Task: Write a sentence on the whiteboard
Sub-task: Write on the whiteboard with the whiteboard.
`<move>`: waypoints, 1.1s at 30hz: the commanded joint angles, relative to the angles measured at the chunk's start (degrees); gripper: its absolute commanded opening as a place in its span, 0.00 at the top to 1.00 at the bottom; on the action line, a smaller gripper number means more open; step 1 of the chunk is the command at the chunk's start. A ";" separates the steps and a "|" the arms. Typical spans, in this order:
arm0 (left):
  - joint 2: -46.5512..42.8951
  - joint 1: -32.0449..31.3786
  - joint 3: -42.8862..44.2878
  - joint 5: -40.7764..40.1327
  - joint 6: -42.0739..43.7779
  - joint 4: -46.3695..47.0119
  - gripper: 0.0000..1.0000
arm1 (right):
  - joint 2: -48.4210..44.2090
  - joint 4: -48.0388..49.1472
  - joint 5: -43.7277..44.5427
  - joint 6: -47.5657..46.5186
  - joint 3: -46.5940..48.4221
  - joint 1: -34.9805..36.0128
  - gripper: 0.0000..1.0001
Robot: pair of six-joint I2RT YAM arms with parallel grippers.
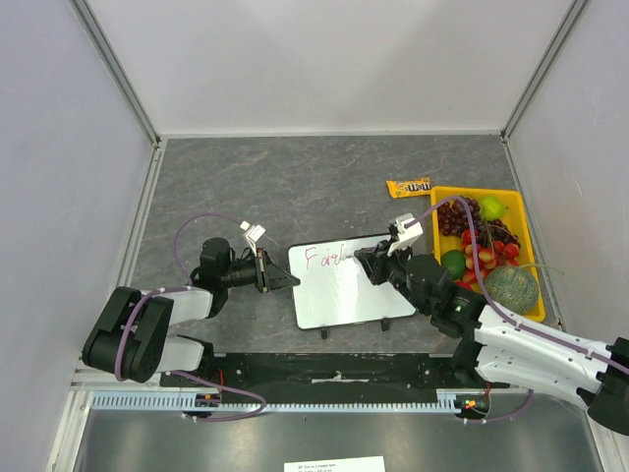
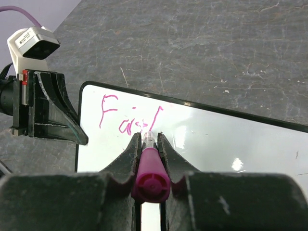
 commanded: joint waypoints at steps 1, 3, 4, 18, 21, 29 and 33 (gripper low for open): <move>0.90 -0.49 0.74 -3.74 3.82 -2.35 0.98 | -0.85 -3.09 -0.58 0.95 -1.52 -0.31 1.00; 0.90 -0.49 0.83 -3.74 3.74 -2.35 0.98 | -1.20 -3.18 -1.28 1.21 -1.88 -0.23 1.00; 0.90 -0.58 0.83 -3.82 3.91 -2.26 0.98 | -1.29 -3.18 -1.46 1.30 -2.05 -0.23 1.00; 0.90 -0.66 0.92 -3.83 4.00 -2.43 0.98 | 0.03 -0.89 1.44 -0.72 0.32 -0.23 1.00; 0.90 -0.75 0.92 -3.83 3.91 -2.61 0.98 | 0.20 -0.54 3.02 -1.34 1.11 -0.23 1.00; 0.81 -0.66 0.92 -3.83 3.91 -2.61 0.98 | 0.90 0.25 4.43 -2.30 2.60 -0.23 1.00; 0.81 -0.58 0.92 -3.91 3.91 -2.61 0.98 | 0.99 -0.01 5.22 -2.65 3.13 -0.23 1.00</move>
